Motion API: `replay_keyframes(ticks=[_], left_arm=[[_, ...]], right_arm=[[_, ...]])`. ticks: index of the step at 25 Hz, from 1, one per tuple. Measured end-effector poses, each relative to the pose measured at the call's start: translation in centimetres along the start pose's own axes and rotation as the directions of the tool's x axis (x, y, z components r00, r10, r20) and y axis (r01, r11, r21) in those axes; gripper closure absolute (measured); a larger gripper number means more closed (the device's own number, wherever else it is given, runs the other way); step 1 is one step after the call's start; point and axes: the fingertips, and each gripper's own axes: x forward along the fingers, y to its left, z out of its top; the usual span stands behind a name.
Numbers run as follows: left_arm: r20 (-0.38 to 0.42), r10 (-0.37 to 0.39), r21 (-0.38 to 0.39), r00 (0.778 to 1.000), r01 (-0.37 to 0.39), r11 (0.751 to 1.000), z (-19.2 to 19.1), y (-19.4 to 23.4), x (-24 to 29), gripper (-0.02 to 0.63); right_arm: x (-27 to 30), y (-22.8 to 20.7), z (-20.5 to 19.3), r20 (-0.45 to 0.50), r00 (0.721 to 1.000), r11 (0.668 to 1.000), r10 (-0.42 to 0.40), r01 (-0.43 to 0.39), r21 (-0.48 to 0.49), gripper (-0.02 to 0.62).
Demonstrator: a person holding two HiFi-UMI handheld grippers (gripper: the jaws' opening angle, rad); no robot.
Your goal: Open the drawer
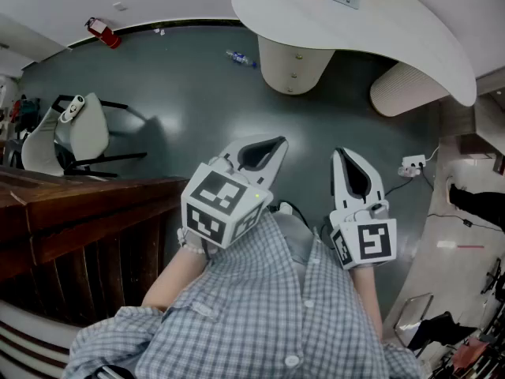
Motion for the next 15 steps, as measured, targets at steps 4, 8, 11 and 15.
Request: replay_keyframes(ticks=[4, 8, 11, 15], left_arm=[[0.004, 0.002, -0.013, 1.0, -0.002, 1.0, 0.0, -0.1, -0.2, 0.601], [0.006, 0.006, -0.014, 1.0, -0.006, 1.0, -0.2, -0.3, -0.5, 0.601], [0.009, 0.012, -0.016, 1.0, -0.011, 1.0, -0.3, -0.5, -0.6, 0.601], [0.018, 0.028, -0.027, 0.999, -0.028, 0.999, -0.3, -0.5, -0.9, 0.601]], right_arm=[[-0.2, 0.1, 0.0, -0.001, 1.0, 1.0, -0.002, 0.002, 0.001, 0.586], [-0.6, 0.3, -0.1, -0.001, 1.0, 1.0, -0.001, 0.001, -0.002, 0.586], [-1.0, 0.1, -0.2, 0.002, 1.0, 1.0, -0.005, 0.005, 0.016, 0.586], [-1.5, -0.5, -0.4, 0.005, 1.0, 0.999, -0.011, 0.011, 0.05, 0.584]])
